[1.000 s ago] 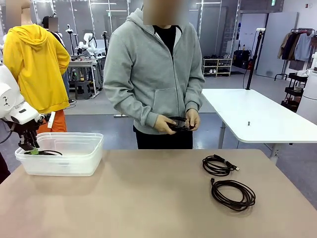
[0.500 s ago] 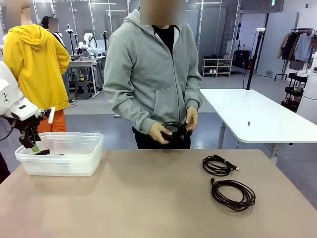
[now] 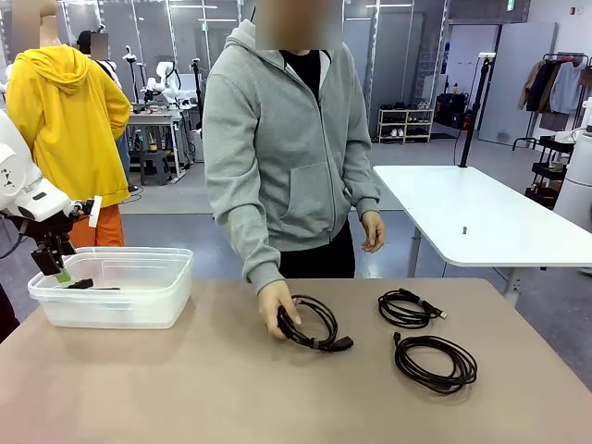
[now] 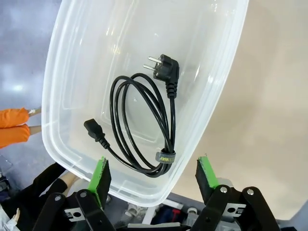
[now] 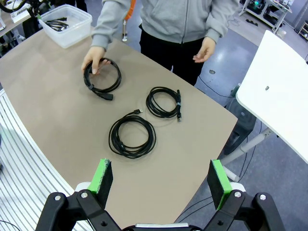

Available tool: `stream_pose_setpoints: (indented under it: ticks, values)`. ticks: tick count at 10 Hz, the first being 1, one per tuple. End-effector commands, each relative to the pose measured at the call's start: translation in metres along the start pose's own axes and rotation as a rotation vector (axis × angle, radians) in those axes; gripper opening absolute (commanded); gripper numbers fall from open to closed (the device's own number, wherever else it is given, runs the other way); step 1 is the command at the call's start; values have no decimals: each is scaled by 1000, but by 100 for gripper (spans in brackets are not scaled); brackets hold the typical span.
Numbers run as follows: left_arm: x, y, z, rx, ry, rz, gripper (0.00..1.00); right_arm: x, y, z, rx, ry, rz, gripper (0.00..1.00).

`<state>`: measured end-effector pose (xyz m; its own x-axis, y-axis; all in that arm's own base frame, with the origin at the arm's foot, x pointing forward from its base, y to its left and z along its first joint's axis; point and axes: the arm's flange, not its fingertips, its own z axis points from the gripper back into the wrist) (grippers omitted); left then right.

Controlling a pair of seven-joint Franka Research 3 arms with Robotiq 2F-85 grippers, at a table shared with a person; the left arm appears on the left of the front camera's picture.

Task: Organize and store the cables.
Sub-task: Place the Power Cable into the Organizing box.

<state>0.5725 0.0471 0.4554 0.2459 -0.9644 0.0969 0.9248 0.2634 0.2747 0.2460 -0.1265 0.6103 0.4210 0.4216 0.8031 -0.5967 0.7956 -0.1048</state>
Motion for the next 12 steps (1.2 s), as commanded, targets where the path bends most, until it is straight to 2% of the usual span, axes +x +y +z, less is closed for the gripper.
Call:
stream_pose_setpoints:
  ticks: [1, 12]
  values:
    - [-1, 1, -2, 3, 3, 4, 90, -1, 0, 0, 1, -1, -2, 100]
    - [0, 0, -2, -3, 1, 0, 90, -1, 0, 0, 1, -1, -2, 100]
